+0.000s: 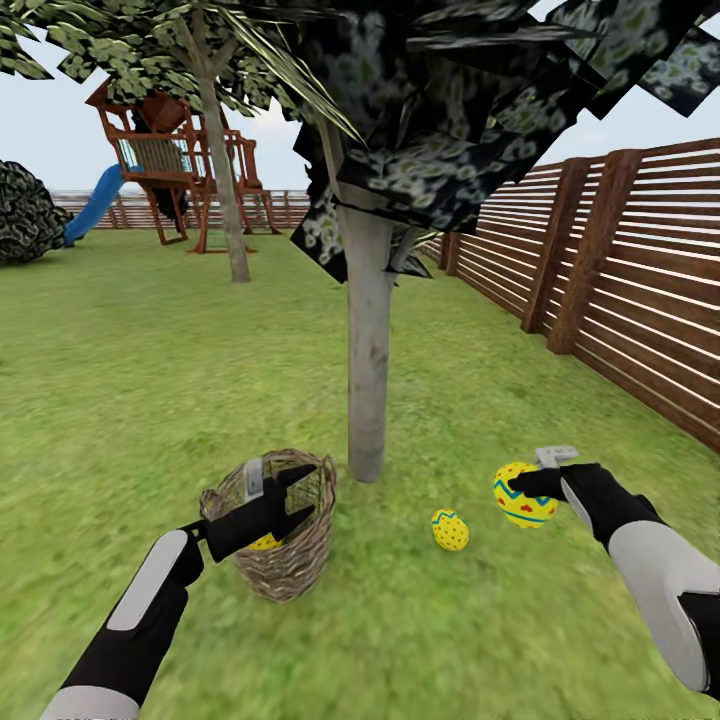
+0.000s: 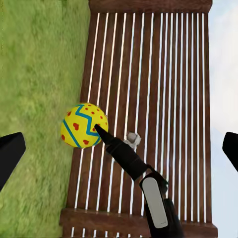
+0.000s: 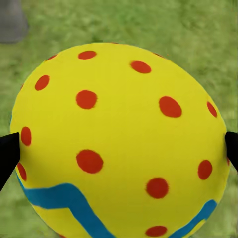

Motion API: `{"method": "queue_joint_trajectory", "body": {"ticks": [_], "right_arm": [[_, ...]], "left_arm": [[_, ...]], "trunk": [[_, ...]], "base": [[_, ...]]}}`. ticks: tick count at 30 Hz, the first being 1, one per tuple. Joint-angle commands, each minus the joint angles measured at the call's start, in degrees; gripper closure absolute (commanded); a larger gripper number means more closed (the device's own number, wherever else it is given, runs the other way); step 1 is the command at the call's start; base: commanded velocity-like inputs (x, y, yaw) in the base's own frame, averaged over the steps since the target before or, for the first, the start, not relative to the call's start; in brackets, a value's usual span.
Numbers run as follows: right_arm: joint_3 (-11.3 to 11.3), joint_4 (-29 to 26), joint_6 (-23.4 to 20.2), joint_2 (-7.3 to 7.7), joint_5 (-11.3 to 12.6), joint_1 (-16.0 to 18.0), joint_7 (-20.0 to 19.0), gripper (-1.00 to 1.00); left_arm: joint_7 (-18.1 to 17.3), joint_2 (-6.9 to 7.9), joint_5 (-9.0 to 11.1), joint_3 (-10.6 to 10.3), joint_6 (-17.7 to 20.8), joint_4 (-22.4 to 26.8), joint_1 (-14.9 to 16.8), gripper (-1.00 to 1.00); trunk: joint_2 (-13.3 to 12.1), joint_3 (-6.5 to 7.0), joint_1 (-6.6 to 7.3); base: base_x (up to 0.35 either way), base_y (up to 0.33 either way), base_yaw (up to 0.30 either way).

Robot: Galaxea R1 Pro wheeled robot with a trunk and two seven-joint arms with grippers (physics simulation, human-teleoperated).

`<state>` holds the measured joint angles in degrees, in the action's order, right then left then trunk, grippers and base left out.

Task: Take the three Easter eggs out of the wicker basket on the lawn in the garden, then place them on the lawn next to a single tree (choose any tree) so that all three eggs are next to the same tree and none are left in the basket.

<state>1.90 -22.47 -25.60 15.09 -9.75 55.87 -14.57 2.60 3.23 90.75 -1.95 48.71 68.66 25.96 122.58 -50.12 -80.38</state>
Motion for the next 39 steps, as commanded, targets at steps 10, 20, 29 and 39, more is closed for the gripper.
{"method": "queue_joint_trajectory", "body": {"ticks": [10,20,29,39], "right_arm": [[0.14,-0.04,0.34,-0.22,-0.61,-0.15,2.35,1.00],[0.20,-0.03,0.20,-1.53,-0.53,-0.15,2.44,1.00],[0.21,-0.08,0.20,-1.40,-0.62,-0.15,2.44,1.00],[0.21,-0.03,0.20,-1.53,-0.57,-0.15,2.44,1.00]], "left_arm": [[0.30,-5.72,-18.03,-0.07,-1.79,-0.11,0.40,-1.00],[0.30,-6.22,-18.22,-2.79,-4.74,-0.20,0.40,-1.00],[0.21,-6.22,-18.15,-3.67,-4.77,-0.19,0.40,-1.00],[0.06,-6.23,-18.06,-3.84,-4.77,-0.11,0.40,-1.00]], "trunk": [[0.02,-0.05,0.01],[0.02,-0.05,0.01],[0.02,-0.05,0.01],[0.02,-0.05,0.01]], "base": [[0.000,0.000,-0.024],[0.000,0.000,-0.278],[0.254,-0.058,-0.287],[0.254,-0.011,-0.270]]}}
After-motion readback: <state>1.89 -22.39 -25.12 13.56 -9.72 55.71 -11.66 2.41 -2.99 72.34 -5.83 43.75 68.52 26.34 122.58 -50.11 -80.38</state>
